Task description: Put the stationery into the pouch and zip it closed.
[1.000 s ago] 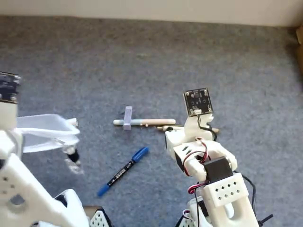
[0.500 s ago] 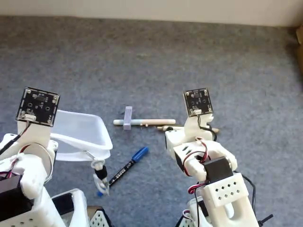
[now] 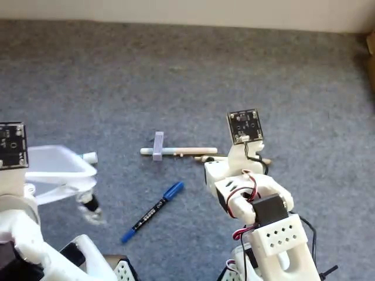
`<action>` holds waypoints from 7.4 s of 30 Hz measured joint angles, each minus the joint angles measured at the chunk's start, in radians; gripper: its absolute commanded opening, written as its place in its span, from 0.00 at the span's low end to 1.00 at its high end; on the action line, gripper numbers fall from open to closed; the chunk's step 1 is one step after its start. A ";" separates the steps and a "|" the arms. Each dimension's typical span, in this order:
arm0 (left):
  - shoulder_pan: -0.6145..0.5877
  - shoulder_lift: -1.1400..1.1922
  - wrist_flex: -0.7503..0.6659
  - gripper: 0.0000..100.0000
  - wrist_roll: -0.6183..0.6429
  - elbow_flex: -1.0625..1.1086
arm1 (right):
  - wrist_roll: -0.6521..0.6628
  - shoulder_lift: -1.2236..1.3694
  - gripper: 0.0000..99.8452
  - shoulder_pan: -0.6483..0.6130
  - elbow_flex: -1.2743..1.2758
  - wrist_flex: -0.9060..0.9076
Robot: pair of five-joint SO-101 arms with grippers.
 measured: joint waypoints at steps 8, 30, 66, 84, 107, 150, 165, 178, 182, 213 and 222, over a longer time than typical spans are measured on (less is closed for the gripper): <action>-0.262 0.000 -0.089 0.01 -0.081 0.000 | 0.000 0.000 0.36 0.000 0.000 0.000; -0.031 -0.255 -0.117 0.01 -0.051 0.379 | 0.000 0.000 0.36 0.000 0.000 0.000; 0.485 -0.255 -0.064 0.01 0.353 0.244 | 0.000 0.000 0.35 0.000 0.000 0.000; 0.476 0.249 -0.066 0.01 0.431 0.087 | 0.000 0.000 0.35 0.000 0.000 0.000; 0.186 0.465 -0.163 0.01 0.439 0.066 | 0.000 0.003 0.22 -0.170 -0.126 0.000; 0.176 0.463 -0.216 0.01 0.537 0.133 | -0.301 1.551 0.22 -0.407 -1.140 -0.098; 0.176 0.463 -0.216 0.01 0.537 0.141 | -0.310 1.691 0.07 -0.402 -1.154 -0.210; 0.176 0.463 -0.218 0.01 0.537 0.149 | -0.311 1.695 0.01 -0.382 -1.171 -0.146; 0.189 0.463 -0.218 0.01 0.537 0.149 | -0.311 1.639 0.01 -0.364 -1.169 -0.077; 0.477 0.485 -0.203 0.01 0.539 0.097 | -0.232 0.628 0.01 -0.292 -0.896 -0.008; 0.477 0.489 -0.183 0.01 0.539 0.083 | 0.002 0.505 0.01 -0.377 -0.896 -0.250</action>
